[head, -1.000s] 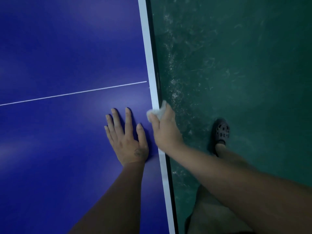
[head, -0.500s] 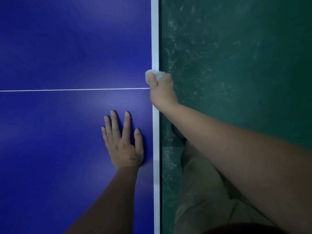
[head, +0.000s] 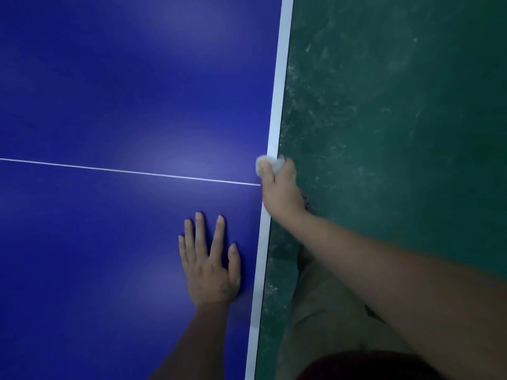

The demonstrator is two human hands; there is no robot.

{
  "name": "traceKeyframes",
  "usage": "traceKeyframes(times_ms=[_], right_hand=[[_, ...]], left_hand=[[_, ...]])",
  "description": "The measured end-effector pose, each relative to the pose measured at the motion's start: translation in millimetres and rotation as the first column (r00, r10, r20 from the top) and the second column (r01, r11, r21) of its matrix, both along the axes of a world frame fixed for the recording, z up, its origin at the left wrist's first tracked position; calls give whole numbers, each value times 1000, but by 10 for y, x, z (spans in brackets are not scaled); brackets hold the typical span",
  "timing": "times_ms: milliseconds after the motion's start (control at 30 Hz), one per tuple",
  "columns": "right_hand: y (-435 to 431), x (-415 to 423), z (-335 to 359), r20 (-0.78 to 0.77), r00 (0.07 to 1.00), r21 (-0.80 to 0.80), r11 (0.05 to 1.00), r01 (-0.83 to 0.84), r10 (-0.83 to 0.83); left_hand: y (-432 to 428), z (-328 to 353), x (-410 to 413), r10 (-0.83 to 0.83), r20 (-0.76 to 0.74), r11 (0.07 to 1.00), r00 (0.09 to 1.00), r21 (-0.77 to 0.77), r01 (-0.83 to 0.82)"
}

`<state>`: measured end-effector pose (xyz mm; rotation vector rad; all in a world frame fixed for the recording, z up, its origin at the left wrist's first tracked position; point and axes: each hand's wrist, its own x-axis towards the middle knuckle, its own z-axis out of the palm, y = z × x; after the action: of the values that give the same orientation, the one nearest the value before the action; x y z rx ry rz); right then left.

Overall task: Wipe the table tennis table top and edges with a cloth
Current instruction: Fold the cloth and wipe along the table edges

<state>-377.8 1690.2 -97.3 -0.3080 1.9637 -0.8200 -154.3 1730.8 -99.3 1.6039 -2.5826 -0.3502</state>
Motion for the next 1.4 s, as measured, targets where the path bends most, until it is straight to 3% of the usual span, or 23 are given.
traceKeyframes(times_ms=[167,400,533,733,933,1100,1267,1400], right_hand=[[-525,-481,-58,-16,999,-47,998,44,-45],[16,10,183,-41,998,-4,998,-56,55],[-284,-166,131,-61,998,70,998,10,-5],[-1233,-1117,-121,-109,992,-22,998,56,-58],[-708,-687,19,-56,995,-124,990,71,-78],[-409,-573,-3,32,999,-95,995,-16,19],[-875,-954,-22,67,996,-72,996,61,-57],[-1517,-1457,-148,-26,990,-93,986,138,-141]], left_hand=[[-9,19,-13,14,10,999,1000,31,-14],[-173,66,-156,30,-53,995,998,98,-25],[-848,63,-832,-27,-252,998,967,44,40],[-2304,-15,-2162,-177,-386,983,905,-115,143],[-3314,47,-3154,-158,-311,986,937,-91,136],[-3393,-29,-3465,-102,-68,989,992,-111,94],[-3408,-55,-3462,-93,-62,984,994,-157,83],[-3422,-97,-3484,-88,-80,982,993,-175,73]])
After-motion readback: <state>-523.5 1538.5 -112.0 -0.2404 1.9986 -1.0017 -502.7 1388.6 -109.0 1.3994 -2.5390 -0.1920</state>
